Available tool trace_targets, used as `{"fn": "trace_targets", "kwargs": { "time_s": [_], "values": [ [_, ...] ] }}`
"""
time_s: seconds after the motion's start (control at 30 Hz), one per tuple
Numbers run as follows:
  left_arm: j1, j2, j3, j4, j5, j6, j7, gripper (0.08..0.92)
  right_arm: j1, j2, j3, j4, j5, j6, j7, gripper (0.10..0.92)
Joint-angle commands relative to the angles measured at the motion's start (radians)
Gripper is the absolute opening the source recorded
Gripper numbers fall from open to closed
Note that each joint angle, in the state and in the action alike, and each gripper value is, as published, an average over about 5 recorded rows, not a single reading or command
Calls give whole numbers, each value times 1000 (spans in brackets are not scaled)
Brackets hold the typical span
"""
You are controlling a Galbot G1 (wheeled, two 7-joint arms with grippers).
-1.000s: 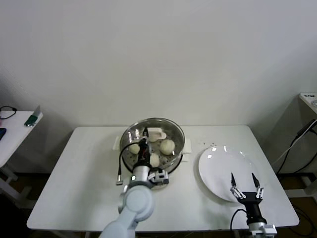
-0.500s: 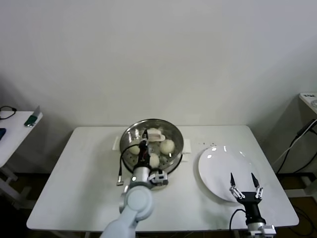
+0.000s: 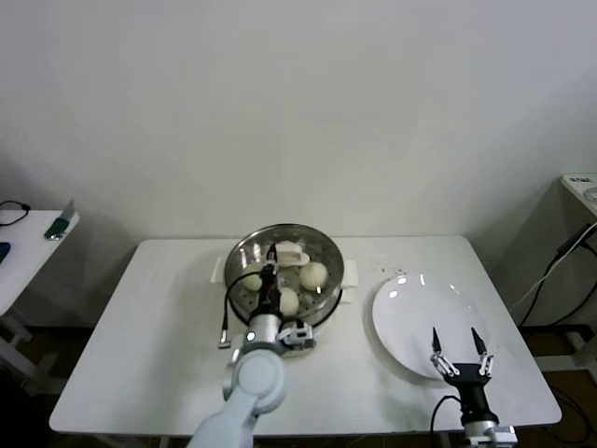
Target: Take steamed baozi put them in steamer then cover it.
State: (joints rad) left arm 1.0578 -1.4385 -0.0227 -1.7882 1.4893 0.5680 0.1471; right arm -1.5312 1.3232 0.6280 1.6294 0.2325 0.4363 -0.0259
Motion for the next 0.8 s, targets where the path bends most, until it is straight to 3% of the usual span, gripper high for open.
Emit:
{"fn": "trace_targets", "kwargs": {
  "time_s": [0.03, 0.4, 0.6, 0.8],
  "values": [
    [16, 21, 9, -42, -32, 3, 38, 146, 1, 0, -3, -1, -2, -4, -4, 823],
    [56, 96, 34, -227, -162, 23, 69, 425, 9, -3, -10, 9, 0, -39, -9, 823],
    [104, 142, -16, -346, -437, -40, -54, 598, -6, -5, -36, 36, 44, -77, 38, 823],
    [211, 175, -232, -393, -933, -214, -204, 767, -20, -20, -56, 61, 65, -94, 35, 823]
  ]
}}
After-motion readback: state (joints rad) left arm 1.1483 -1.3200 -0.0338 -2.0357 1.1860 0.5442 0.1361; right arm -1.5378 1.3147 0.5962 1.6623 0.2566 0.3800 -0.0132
